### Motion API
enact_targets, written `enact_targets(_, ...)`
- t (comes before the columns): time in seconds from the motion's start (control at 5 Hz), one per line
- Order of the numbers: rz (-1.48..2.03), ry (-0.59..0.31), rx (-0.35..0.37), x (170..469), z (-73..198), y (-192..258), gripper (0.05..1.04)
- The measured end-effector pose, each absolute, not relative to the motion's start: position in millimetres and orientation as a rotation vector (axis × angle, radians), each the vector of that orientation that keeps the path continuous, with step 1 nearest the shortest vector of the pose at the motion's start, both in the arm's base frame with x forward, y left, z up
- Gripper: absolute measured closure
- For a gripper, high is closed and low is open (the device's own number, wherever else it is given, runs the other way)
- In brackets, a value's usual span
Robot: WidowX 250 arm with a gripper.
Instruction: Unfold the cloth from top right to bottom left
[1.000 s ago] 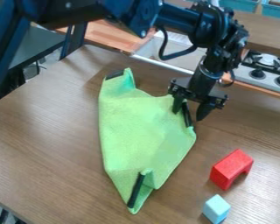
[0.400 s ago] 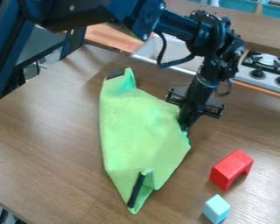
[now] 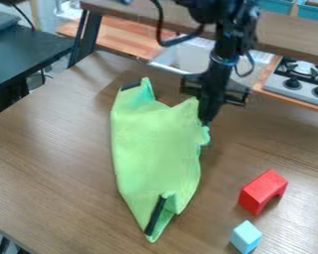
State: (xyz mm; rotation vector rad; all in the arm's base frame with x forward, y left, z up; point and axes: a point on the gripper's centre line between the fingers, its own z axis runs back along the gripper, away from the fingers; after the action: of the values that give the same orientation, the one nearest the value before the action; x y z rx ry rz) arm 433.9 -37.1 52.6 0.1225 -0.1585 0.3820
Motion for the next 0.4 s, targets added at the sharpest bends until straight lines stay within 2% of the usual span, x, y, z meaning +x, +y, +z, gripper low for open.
enact_targets(0.2,0.384,-0.142,0.069,426,63,-23,1.028)
enact_targets(0.4,0.369,-0.115,0.046,413,63,0,1.028)
